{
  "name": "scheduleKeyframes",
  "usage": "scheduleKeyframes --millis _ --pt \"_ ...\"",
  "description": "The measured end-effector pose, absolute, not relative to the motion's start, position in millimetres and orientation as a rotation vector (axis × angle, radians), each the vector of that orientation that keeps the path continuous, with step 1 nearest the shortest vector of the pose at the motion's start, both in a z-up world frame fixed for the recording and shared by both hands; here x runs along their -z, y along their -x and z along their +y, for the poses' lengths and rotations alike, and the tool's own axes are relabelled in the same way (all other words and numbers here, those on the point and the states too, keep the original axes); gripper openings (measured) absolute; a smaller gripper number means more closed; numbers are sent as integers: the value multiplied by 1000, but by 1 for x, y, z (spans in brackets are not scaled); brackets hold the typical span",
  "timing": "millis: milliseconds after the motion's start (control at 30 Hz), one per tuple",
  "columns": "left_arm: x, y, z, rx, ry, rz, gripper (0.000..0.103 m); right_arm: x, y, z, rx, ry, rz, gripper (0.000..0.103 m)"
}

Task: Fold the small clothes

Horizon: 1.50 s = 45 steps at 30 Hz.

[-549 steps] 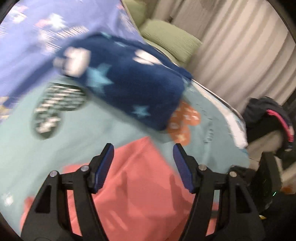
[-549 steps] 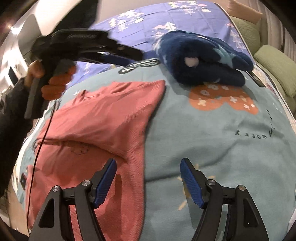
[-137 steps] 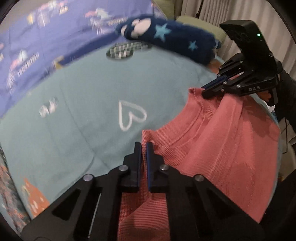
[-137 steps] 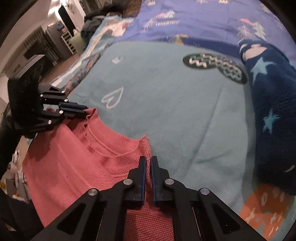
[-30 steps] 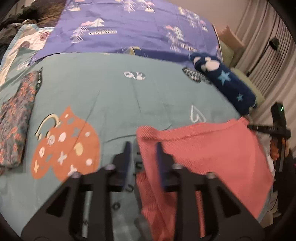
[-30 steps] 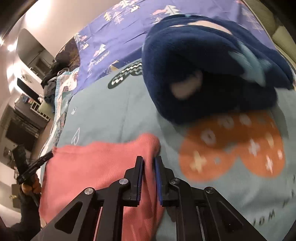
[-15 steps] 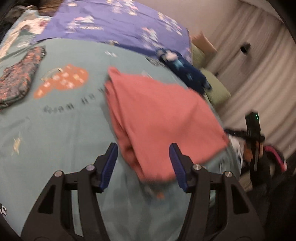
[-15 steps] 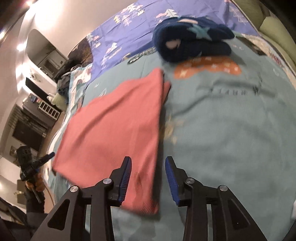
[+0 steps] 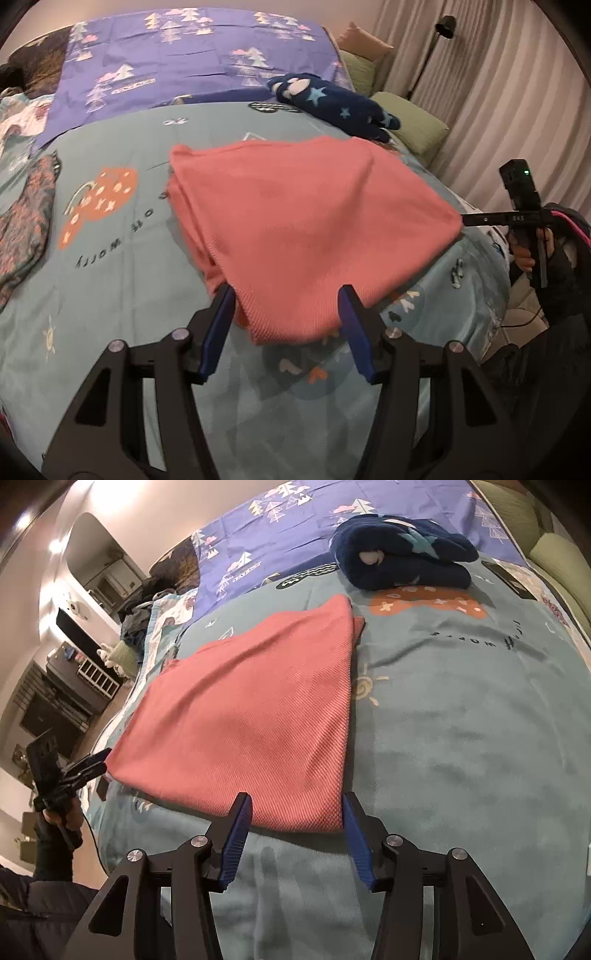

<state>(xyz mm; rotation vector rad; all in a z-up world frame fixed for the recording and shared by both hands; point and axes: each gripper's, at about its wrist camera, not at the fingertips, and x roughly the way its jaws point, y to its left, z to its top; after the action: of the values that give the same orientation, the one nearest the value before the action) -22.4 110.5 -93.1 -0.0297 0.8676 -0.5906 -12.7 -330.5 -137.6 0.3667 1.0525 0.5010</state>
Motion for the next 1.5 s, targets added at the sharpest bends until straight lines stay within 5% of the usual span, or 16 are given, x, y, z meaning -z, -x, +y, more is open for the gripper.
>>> scheduleKeyframes --millis 267,400,1033,1067,1167,1500 --pt "123 12 110 627 66 996 59 140 13 -329 -494 -350 1064 51" --pt "115 22 113 623 63 954 45 139 10 -325 -499 -315 1075 52" --pt "97 29 74 714 -170 905 45 142 13 -319 -483 -312 1094 53" --pt "94 29 75 713 -172 895 44 142 13 -317 -483 -303 1097 53" --pt "90 27 86 699 -184 863 11 143 13 -314 -473 -289 1103 53" --pt "108 38 112 749 -206 958 7 142 19 -315 -444 -294 1111 56"
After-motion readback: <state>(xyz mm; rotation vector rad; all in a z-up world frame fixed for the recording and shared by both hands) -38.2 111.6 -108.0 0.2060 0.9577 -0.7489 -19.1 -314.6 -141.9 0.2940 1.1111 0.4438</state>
